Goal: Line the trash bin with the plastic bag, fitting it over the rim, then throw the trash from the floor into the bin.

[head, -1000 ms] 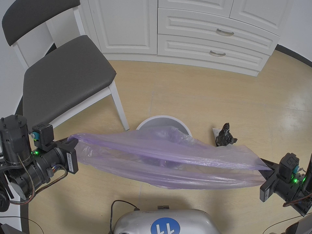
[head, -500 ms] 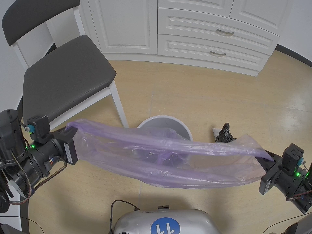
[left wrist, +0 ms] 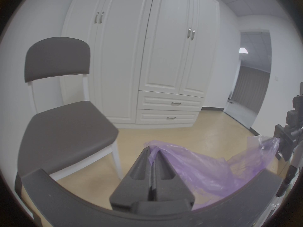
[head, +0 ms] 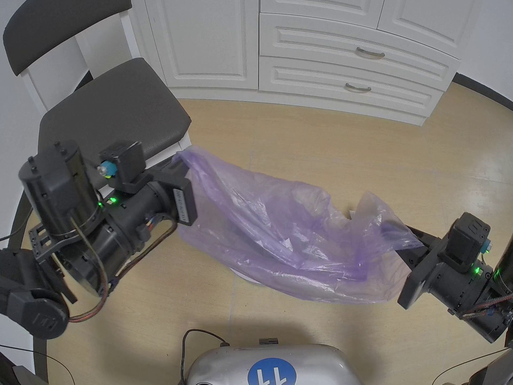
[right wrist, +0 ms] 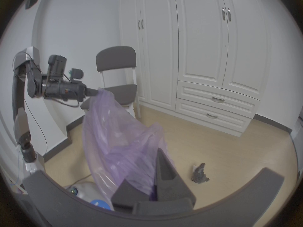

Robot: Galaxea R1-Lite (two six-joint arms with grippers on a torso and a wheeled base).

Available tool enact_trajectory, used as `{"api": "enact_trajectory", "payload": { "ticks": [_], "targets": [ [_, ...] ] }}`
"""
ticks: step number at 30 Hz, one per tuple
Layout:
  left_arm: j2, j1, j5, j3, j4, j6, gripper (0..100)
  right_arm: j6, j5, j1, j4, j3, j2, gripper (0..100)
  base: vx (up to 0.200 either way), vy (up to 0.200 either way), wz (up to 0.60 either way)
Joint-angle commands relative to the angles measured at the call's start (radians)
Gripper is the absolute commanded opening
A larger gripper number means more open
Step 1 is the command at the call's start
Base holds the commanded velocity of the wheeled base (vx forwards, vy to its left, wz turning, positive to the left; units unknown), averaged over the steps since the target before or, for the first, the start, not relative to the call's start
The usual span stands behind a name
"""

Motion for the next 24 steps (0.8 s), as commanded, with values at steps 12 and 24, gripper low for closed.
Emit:
{"api": "enact_trajectory", "payload": {
  "ticks": [12, 24],
  "targets": [
    [0.156, -0.101, -0.051, 0.03, -0.28, -0.01, 0, 0.096, 0.028, 0.009, -0.509, -0.078, 0.456, 0, 0.0, 0.0, 0.0],
    [0.173, -0.178, -0.051, 0.023, -0.29, -0.073, 0, 0.093, 0.019, 0.039, -0.52, -0.084, 0.551, 0, 0.0, 0.0, 0.0]
  ]
}}
